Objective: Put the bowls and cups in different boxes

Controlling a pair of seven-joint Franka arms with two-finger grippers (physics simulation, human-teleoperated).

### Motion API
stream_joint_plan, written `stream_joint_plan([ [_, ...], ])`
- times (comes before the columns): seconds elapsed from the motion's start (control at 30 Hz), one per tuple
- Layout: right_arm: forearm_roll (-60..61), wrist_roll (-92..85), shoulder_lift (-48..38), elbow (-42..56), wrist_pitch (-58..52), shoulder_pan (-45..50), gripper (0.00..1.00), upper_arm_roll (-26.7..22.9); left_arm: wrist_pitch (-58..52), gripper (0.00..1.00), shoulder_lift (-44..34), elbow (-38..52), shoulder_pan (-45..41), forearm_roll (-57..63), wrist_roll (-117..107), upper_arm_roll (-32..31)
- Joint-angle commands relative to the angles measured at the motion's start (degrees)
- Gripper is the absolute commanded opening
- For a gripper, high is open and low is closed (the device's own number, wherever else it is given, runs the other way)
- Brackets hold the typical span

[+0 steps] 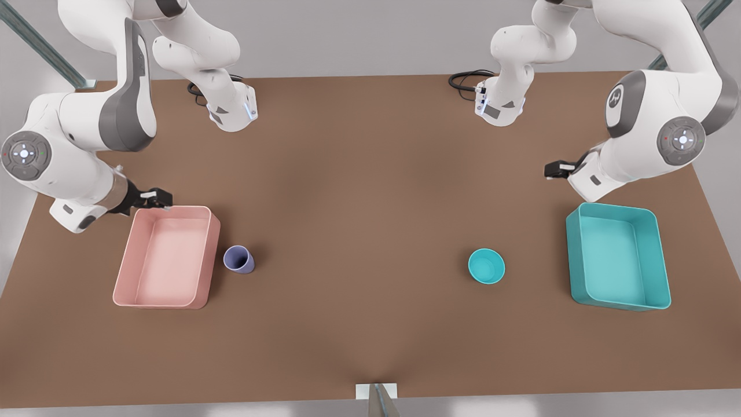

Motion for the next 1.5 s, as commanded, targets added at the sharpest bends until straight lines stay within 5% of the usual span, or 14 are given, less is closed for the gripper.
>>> stream_joint_plan([
  [0.0,0.14,-0.26,-0.06,0.03,2.22,0.0,1.0,-0.04,1.44,1.0,0.0,-0.01,-0.03,-0.21,0.52,-0.02],
  [0.1,0.14,-0.25,2.21,0.55,3.01,2.98,1.0,0.14,5.73,1.0,4.64,0.51,-1.25,-0.21,0.52,-0.02],
  [0.27,1.19,2.64,11.27,0.29,10.04,9.4,1.0,0.14,26.3,1.0,30.67,9.84,0.32,-6.45,1.66,-0.19],
  [0.43,3.04,5.54,12.07,-10.7,22.25,7.21,1.0,-0.39,41.43,1.0,32.7,0.34,0.5,-6.89,2.72,-0.46],
  [0.73,4.18,17.06,17.16,-14.56,34.83,5.54,1.0,-0.3,48.02,1.0,36.12,-4.32,0.5,-6.89,2.8,-1.25],
  [0.77,4.18,17.06,17.34,-14.65,34.83,5.54,1.0,-0.3,48.55,0.91,36.21,-4.32,0.5,-6.89,2.72,-1.33],
  [0.83,4.27,17.06,17.96,-14.74,34.83,5.45,1.0,-0.3,48.46,0.34,36.3,-4.32,0.5,-6.98,2.45,-1.69],
  [0.9,4.27,17.06,18.57,-14.83,34.74,5.45,1.0,-0.39,48.02,0.21,36.3,-4.32,0.5,-10.59,2.45,-1.69],
  [1.13,4.18,17.15,19.36,-16.67,34.74,5.37,1.0,-0.3,44.16,0.21,33.58,-4.06,0.59,-10.32,2.54,-1.69],
  [1.27,4.18,17.06,19.98,-17.9,34.74,5.45,1.0,-0.3,33.44,0.21,23.74,-3.53,6.64,-6.56,3.77,0.6],
  [1.4,4.18,17.06,21.47,-17.82,34.74,5.54,0.99,-0.22,30.27,0.21,19.6,-2.82,12.27,-4.96,18.26,11.23],
  [1.47,4.18,17.06,21.82,-17.55,34.74,5.54,0.89,-0.04,30.62,0.21,20.04,-2.91,13.33,-4.87,23.72,14.13],
])
